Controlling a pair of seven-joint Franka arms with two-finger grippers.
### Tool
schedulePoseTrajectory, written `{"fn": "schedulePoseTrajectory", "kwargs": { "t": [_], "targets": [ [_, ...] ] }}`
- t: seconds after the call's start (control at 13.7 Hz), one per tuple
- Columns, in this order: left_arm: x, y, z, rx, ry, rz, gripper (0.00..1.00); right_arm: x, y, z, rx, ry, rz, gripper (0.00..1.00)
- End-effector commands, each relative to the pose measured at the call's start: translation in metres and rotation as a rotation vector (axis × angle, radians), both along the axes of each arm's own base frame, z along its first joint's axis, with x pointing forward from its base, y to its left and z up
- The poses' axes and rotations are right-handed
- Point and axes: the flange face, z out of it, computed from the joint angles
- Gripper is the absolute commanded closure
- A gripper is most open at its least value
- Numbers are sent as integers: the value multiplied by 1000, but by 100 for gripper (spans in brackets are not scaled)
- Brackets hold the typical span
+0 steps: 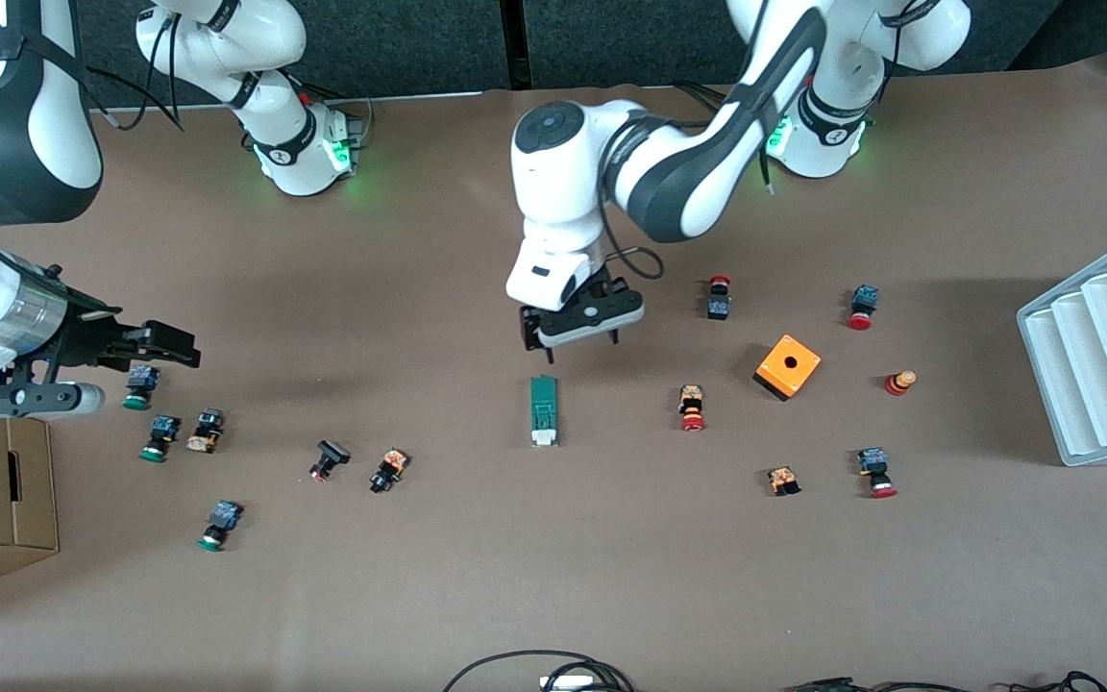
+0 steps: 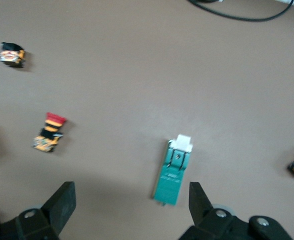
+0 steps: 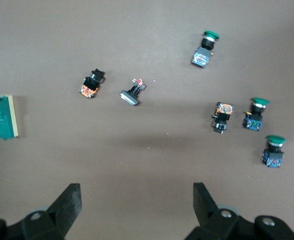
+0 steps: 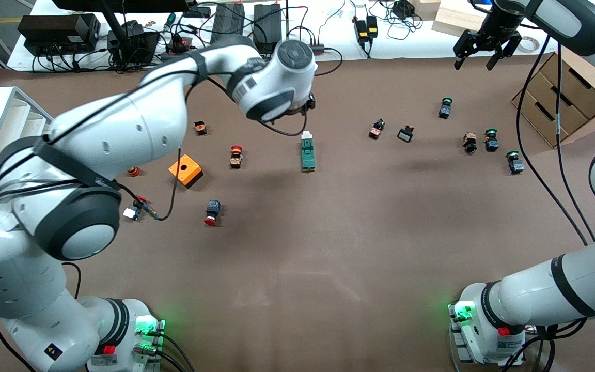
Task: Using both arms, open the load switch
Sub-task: 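Reach the left gripper to the green load switch and grasp its base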
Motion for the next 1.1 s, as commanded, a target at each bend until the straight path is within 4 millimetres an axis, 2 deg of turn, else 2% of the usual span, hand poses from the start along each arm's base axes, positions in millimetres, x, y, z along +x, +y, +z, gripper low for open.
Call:
{"fn": "schedulePoseTrajectory", "kwargs": {
  "t": [0.0,0.15,0.29,0.44,0.66,0.8,1.02],
  "targets": [
    [-18,-31,-34,32,-90,-6,0,7,16,-12,21,8,60,0],
    [-34,-49,-72,87,-166,-20,0,5,58,-21,18,25,116,0],
    [-45,-60,-101,75,-238,5,0,5,76,-30,18,42,147,0],
    [-72,-78,-132,84,-266,-16,0,0,93,-26,13,39,180,0],
    [-107,-94,-184,102,-358,-34,1,2,91,-25,12,34,181,0],
    [-123,-88,-217,129,-428,-72,1,4,84,-27,12,37,164,0],
    [-131,-73,-250,134,-524,-106,1,4,83,-27,11,38,162,0]
  ]
}}
